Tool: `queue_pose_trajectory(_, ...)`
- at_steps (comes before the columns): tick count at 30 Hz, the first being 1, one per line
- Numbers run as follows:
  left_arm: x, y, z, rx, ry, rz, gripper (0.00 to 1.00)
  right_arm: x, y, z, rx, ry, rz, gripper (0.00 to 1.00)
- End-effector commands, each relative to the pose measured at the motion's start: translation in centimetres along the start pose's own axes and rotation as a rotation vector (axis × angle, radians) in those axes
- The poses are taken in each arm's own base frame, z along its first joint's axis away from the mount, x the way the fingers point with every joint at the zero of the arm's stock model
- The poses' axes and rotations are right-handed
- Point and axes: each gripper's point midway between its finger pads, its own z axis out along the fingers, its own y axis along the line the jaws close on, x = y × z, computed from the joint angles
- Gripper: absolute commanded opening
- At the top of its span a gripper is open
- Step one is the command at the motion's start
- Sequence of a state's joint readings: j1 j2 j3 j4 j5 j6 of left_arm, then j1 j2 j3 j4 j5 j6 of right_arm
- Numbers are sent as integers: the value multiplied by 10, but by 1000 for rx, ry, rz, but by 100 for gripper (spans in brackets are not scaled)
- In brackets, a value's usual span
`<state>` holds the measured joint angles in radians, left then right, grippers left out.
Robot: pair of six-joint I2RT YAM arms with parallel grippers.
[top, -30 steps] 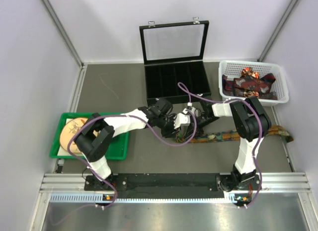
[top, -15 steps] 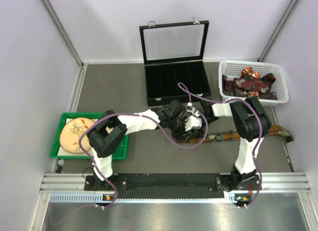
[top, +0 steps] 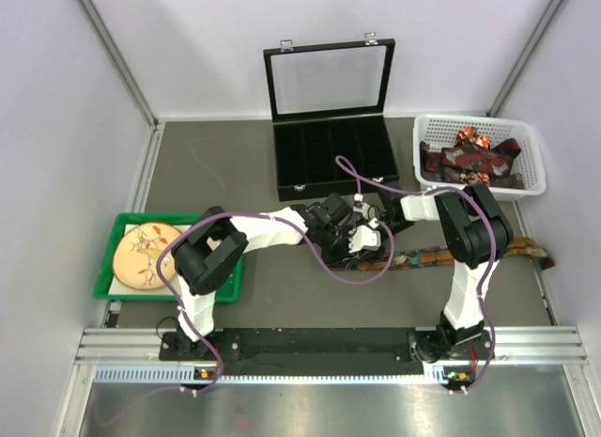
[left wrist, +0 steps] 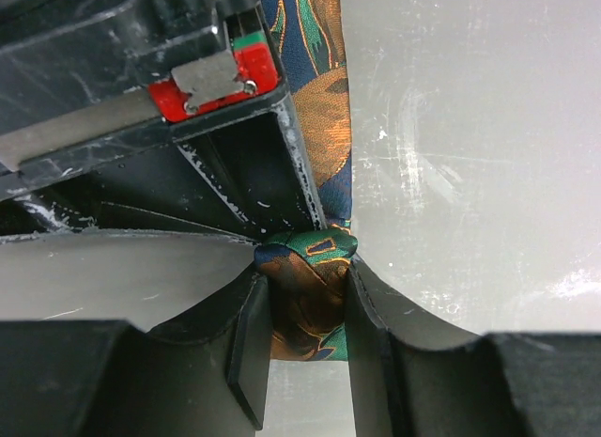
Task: Roll the ties
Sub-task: Roll the tie at the center of the board.
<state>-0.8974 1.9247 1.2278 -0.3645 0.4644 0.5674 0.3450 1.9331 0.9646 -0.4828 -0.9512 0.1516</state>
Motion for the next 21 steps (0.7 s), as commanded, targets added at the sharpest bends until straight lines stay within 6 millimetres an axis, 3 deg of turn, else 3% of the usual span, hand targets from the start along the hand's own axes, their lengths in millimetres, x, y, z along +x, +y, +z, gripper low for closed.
queue_pose_trajectory(1, 58, -11, 13, 27, 190, -46, 38, 4, 9, -10, 25, 3, -60, 5)
queue_pose_trajectory(3, 59, -11, 14, 27, 194, -47, 37, 4, 15, -21, 0, -14, -44, 14)
queue_pose_trajectory(9, 58, -12, 14, 36, 191, -43, 36, -2, 29, -49, -37, -61, -67, 25)
queue_pose_trajectory(13, 57, -12, 16, 40, 189, -40, 37, -9, 36, -44, -76, -81, -47, 30)
queue_pose_trajectory(21, 56, -13, 15, 47, 183, -38, 38, -13, 29, -17, -82, -58, -45, 29)
